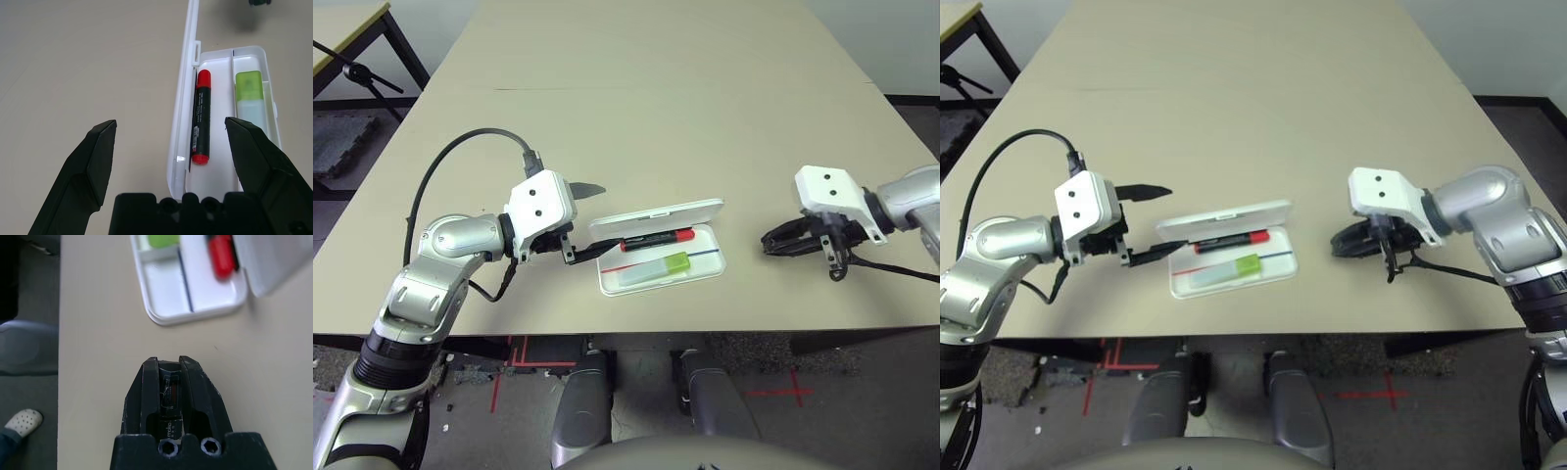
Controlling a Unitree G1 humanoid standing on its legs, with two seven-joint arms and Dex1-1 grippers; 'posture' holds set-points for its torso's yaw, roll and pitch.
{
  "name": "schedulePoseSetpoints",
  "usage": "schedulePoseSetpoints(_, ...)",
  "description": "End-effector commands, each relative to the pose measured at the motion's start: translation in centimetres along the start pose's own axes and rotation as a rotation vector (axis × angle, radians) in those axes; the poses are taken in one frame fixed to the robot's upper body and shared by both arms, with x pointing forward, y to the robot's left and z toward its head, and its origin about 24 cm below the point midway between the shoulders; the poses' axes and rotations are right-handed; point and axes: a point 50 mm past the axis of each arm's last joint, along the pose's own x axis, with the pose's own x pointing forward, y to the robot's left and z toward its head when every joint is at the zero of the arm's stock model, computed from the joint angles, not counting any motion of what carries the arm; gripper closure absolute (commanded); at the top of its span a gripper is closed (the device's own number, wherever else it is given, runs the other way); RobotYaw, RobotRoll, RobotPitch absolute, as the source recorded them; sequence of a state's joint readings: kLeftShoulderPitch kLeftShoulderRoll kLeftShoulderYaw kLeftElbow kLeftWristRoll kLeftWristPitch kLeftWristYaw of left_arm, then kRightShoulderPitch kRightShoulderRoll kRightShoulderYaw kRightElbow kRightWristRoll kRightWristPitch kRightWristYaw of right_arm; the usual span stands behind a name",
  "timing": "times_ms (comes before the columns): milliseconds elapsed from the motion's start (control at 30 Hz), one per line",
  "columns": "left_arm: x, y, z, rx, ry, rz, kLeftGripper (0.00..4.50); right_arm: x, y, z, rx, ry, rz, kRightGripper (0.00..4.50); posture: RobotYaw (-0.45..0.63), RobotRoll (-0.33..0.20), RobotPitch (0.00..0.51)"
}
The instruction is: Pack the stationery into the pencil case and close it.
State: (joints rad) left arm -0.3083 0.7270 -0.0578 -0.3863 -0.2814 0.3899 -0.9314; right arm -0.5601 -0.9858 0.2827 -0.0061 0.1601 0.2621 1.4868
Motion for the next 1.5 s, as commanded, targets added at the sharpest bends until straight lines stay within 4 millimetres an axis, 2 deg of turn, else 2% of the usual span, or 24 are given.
schedulePoseSetpoints(33, 0.1, -0.2, 0.0, 0.011, 0.01, -0.004, 0.0, 1.3, 0.1, 0.8, -0.079, 0.018, 0.034, 4.16, 0.09, 0.0, 0.153)
schedulePoseSetpoints(267, 0.1, -0.3, -0.1, 0.012, 0.016, -0.003, 0.0, 3.5, -0.2, 2.1, -0.13, -0.036, 0.028, 4.16, 0.09, 0.0, 0.154)
schedulePoseSetpoints(900, 0.3, -0.4, -0.2, 0.016, 0.019, -0.004, 0.0, 5.4, -0.5, 5.1, -0.186, -0.14, 0.033, 4.16, 0.1, 0.0, 0.144)
schedulePoseSetpoints(1500, 0.3, -0.5, -0.2, 0.01, 0.021, 0.008, 0.0, 7.6, -1.2, 4.8, -0.216, -0.129, 0.032, 4.16, 0.11, 0.0, 0.145)
